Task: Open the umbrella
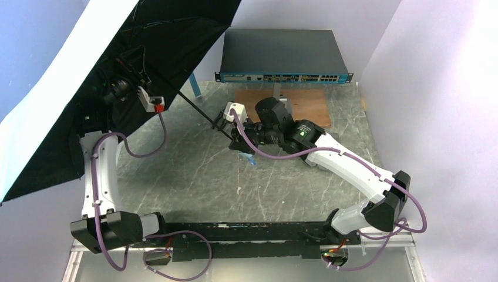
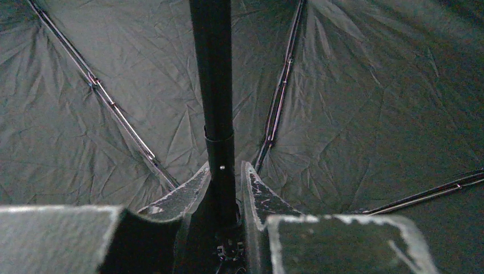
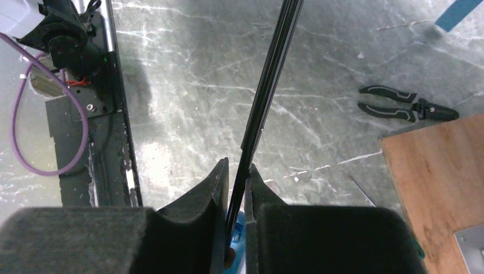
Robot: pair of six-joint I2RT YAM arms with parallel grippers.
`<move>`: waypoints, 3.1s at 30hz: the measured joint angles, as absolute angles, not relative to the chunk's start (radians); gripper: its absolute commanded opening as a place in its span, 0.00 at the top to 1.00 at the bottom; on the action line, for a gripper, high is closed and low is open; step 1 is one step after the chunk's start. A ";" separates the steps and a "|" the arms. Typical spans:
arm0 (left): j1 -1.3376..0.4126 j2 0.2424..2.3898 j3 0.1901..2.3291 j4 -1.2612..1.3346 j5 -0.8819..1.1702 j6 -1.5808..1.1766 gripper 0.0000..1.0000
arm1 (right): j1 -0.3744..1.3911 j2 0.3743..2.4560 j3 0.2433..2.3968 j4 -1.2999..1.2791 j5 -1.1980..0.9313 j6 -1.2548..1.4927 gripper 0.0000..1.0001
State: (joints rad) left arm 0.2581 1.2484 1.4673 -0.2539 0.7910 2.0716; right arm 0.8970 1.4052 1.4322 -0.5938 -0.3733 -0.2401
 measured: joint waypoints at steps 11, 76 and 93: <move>0.324 1.276 1.518 -0.263 0.852 2.072 0.75 | 0.901 1.405 1.419 -0.505 -0.366 -0.263 1.00; 0.501 0.706 1.187 -0.488 0.917 2.070 1.00 | 0.855 1.404 1.769 -0.941 -0.669 -0.085 0.07; 0.358 0.721 1.150 -0.561 0.768 2.070 1.00 | 1.000 1.585 1.711 -0.886 -0.857 0.034 0.10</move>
